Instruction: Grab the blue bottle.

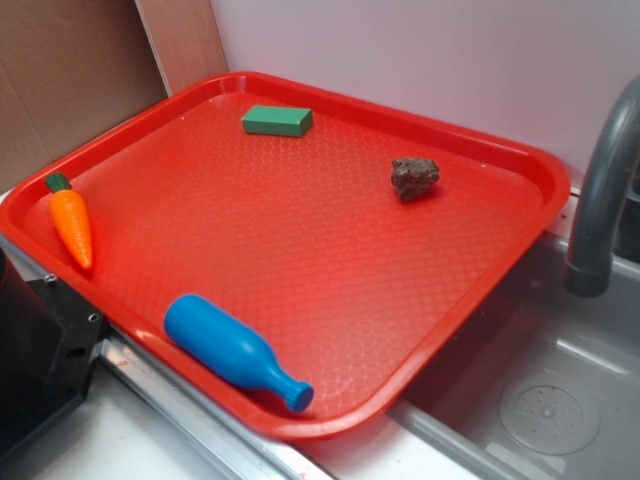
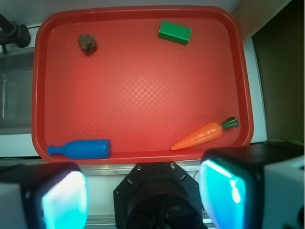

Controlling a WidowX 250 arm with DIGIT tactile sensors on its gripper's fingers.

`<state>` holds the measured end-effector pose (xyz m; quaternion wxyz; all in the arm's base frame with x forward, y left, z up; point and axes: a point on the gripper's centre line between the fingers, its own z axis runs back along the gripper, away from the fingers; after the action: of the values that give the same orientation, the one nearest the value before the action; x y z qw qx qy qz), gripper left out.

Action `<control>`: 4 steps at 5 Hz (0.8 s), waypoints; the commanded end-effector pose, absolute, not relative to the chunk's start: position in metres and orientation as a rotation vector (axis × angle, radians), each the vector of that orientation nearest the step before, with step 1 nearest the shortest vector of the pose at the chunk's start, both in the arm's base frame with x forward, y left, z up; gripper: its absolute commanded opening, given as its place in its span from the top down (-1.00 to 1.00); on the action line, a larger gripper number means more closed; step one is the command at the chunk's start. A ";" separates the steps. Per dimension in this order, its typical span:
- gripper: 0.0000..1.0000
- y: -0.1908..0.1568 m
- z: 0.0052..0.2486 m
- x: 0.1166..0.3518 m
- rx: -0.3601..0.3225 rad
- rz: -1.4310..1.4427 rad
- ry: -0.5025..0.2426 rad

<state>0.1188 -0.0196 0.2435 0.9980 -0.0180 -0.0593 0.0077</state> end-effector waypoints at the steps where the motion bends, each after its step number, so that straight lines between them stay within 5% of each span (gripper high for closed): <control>1: -1.00 -0.020 0.244 0.119 -0.036 0.015 -0.119; 2: -1.00 -0.067 0.194 0.130 -0.090 -0.234 -0.166; 3: -1.00 -0.094 0.147 0.135 -0.086 -0.486 -0.175; 4: -1.00 -0.120 0.115 0.126 -0.163 -0.729 -0.148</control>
<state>0.1306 -0.1154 0.1084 0.9291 -0.0768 -0.0566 -0.3572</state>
